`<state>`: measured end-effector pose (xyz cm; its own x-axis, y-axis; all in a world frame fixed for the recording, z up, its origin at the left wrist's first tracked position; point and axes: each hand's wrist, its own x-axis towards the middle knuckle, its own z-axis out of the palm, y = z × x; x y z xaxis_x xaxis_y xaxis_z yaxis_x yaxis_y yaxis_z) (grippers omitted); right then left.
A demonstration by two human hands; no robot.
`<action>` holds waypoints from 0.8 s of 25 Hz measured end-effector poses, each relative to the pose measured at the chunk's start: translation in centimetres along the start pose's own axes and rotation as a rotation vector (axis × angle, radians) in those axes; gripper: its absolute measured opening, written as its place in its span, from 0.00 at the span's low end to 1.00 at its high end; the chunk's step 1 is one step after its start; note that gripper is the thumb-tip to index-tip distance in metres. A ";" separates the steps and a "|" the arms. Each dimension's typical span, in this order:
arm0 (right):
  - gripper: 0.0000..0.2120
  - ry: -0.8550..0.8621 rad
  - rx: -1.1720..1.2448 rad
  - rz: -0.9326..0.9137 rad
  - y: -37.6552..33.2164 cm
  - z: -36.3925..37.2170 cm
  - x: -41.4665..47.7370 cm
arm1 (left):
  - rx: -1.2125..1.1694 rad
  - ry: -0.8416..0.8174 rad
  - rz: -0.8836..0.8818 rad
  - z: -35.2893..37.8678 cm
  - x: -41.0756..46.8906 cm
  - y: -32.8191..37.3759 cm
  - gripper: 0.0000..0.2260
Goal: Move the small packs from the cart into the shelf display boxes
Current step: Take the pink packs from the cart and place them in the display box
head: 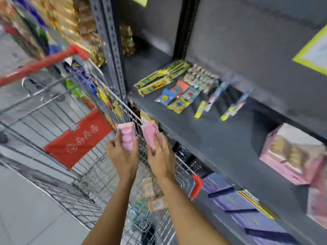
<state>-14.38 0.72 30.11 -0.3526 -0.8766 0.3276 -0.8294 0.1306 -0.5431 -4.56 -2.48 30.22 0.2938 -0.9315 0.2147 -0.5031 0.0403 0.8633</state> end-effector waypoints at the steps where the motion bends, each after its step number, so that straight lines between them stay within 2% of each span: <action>1: 0.20 0.045 0.004 -0.004 -0.1 -1.2 1.0 | -0.012 -0.007 0.042 0.2 0.5 1.5 0.27; 7: 0.20 0.313 0.070 0.090 2.3 -8.9 5.6 | -0.059 -0.121 0.276 3.9 0.8 9.9 0.27; 12: 0.17 0.346 -0.016 0.225 8.2 -15.9 5.6 | -0.082 -0.348 0.400 9.0 -3.2 16.0 0.27; 17: 0.17 0.480 -0.206 0.326 17.0 -22.8 1.7 | -0.103 -0.570 0.597 15.1 -10.1 21.3 0.26; 20: 0.19 0.508 -0.360 0.470 20.5 -25.6 -1.2 | -0.027 -0.709 0.623 17.8 -15.0 23.8 0.27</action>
<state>-42.05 16.28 38.35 -0.7847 -0.3841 0.4865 -0.6031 0.6542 -0.4564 -35.39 6.01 39.43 -0.5892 -0.7415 0.3209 -0.3815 0.6054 0.6985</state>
